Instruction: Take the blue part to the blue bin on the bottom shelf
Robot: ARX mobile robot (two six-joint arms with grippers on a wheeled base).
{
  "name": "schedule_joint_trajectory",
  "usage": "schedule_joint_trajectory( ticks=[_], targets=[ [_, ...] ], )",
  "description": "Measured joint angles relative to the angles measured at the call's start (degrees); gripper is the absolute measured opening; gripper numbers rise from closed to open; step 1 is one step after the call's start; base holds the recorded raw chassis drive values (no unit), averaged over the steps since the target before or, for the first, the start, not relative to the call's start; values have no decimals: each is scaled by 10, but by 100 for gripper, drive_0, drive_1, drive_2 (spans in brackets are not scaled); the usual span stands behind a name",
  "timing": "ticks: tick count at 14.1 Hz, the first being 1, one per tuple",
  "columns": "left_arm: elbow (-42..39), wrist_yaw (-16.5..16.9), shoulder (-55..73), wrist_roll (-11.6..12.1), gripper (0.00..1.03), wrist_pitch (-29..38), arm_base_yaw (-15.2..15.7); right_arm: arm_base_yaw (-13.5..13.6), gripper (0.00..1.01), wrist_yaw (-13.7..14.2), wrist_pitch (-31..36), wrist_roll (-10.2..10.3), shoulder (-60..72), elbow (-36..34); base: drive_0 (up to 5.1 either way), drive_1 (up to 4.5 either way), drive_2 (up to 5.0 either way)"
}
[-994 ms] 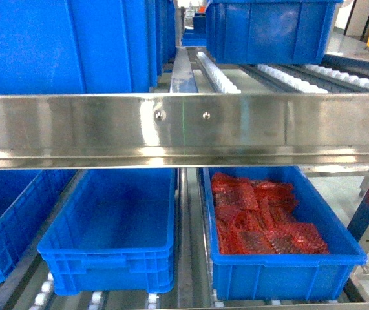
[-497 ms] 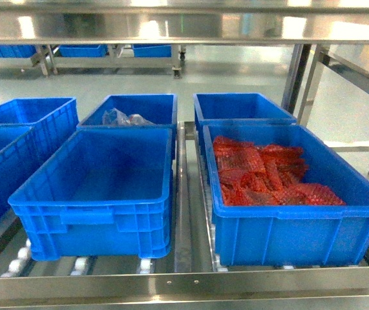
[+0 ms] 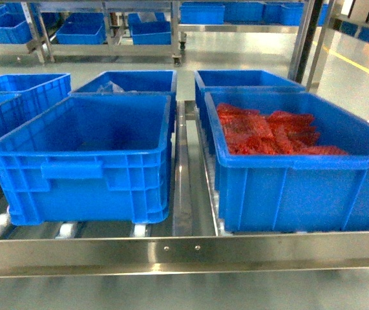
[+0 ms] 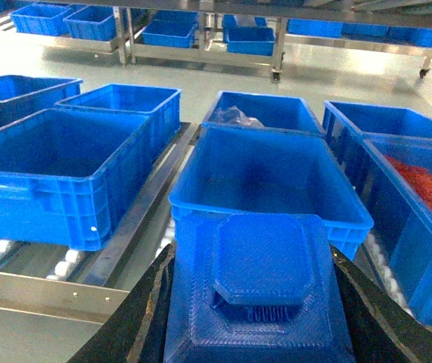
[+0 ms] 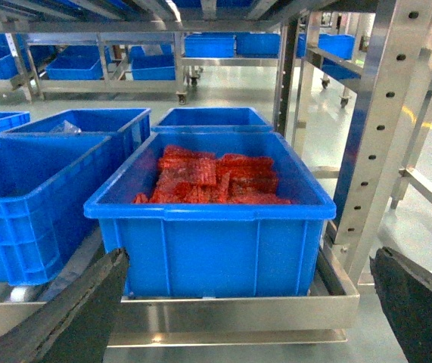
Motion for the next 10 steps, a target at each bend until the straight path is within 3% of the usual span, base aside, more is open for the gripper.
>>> schedule_joint_trajectory(
  ticks=[10],
  targets=[
    [-1,0,0,0,43,0,0,0,98,0,0,0,0,0,0,0,0]
  ],
)
